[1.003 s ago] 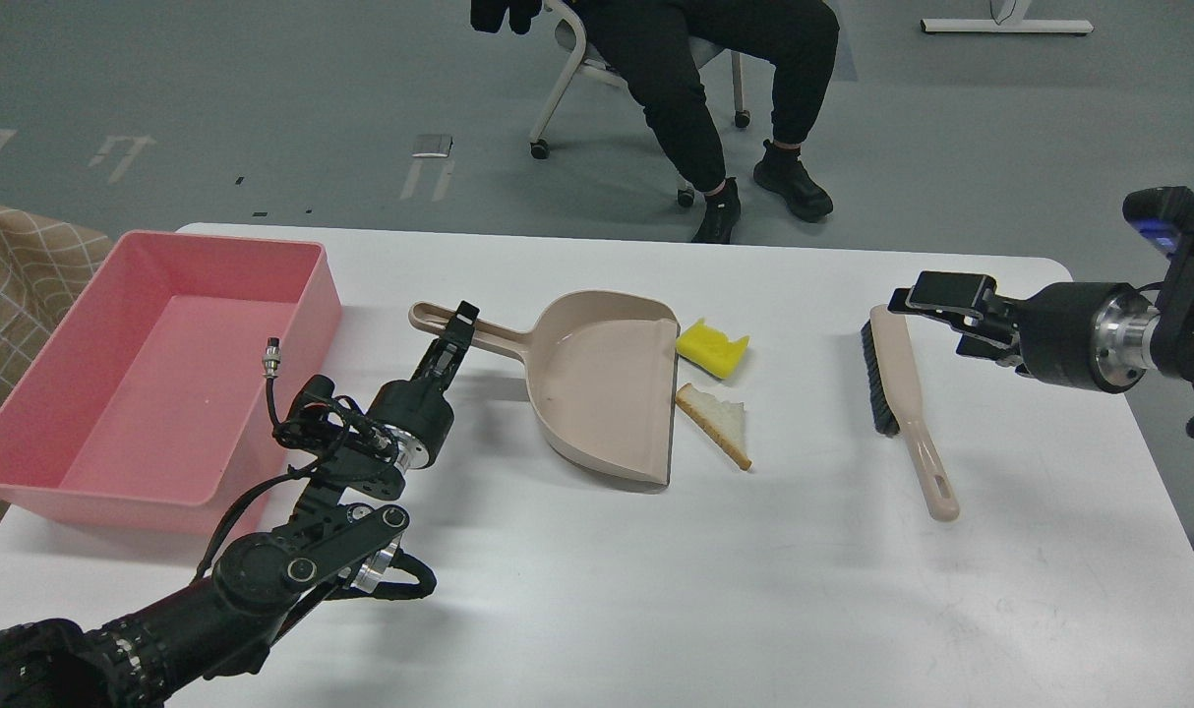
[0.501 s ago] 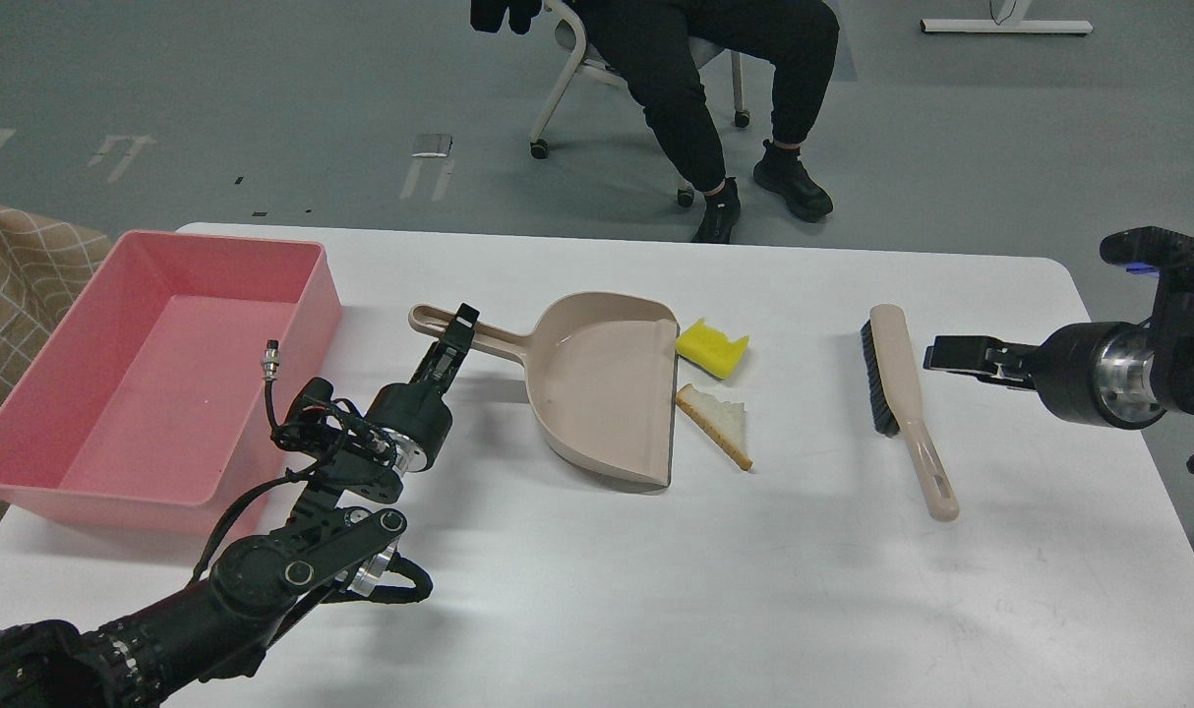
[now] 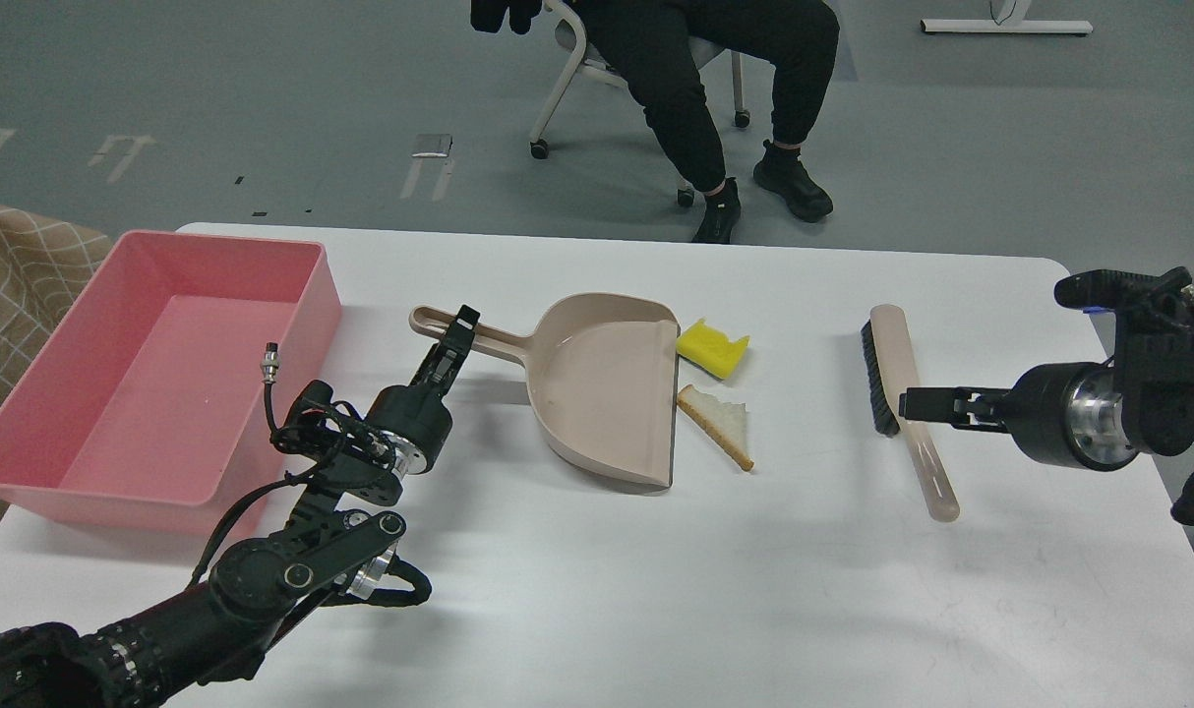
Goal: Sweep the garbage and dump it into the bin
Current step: 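Lower the right gripper to the wooden brush handle, then grasp the brush handle with the right gripper and lift it, then sweep the yellow sponge and wooden stick into the dustpan with the brush, then brush the sponge and stick farther into the dustpan with the right gripper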
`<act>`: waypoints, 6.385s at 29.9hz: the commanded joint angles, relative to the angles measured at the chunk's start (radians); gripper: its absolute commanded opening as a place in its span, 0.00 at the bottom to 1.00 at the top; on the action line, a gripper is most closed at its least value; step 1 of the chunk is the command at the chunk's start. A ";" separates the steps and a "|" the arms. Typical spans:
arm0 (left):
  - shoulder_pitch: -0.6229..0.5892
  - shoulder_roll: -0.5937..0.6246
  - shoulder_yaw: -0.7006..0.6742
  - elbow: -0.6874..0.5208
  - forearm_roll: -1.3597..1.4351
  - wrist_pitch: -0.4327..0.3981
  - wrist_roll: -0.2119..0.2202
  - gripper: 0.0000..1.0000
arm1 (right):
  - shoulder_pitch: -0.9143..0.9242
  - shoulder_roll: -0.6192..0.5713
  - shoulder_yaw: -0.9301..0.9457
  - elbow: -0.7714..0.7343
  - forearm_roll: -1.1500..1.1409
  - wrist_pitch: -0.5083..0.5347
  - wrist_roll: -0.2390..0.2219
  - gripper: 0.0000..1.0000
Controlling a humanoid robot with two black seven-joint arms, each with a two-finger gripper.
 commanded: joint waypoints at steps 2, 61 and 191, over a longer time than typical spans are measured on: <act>-0.002 0.000 0.000 0.000 -0.001 0.000 0.000 0.00 | -0.012 0.002 -0.008 -0.005 -0.005 0.000 0.000 0.82; 0.000 0.005 0.000 0.000 -0.001 0.000 0.000 0.00 | -0.046 0.097 -0.061 -0.078 0.080 0.000 0.000 0.07; -0.005 0.038 -0.014 -0.035 -0.038 0.000 -0.011 0.00 | 0.061 0.498 -0.037 -0.143 0.185 0.000 0.000 0.00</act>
